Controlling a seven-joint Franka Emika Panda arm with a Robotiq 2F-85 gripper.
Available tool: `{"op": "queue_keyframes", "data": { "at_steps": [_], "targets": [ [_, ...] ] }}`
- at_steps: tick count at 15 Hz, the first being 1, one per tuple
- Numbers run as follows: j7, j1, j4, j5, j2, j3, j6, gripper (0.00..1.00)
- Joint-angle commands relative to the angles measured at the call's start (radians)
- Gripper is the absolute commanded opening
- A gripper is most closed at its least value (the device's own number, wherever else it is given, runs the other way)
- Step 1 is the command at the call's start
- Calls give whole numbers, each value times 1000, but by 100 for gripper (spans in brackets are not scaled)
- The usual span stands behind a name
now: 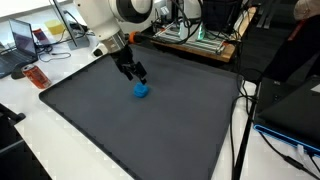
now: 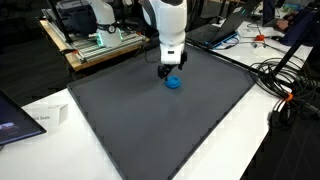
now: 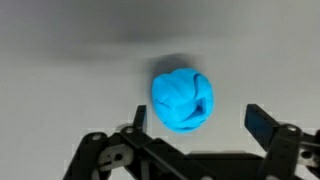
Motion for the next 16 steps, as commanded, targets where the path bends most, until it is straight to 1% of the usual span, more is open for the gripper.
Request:
{"op": "queue_keyframes", "data": {
  "at_steps": [1, 9, 11, 12, 13, 14, 15, 16],
  "targets": [
    [-58, -22, 16, -25, 36, 25, 26, 100],
    [-115, -34, 31, -29, 86, 45, 41, 100],
    [-122, -35, 39, -35, 95, 48, 35, 85],
    [-123, -34, 42, -38, 98, 48, 35, 74],
    [-125, -34, 43, -40, 101, 49, 33, 69],
    [-127, -34, 45, -44, 102, 49, 31, 68],
    [-126, -34, 47, -51, 103, 48, 29, 64],
    [-126, -35, 47, -53, 102, 49, 30, 65]
  ]
}}
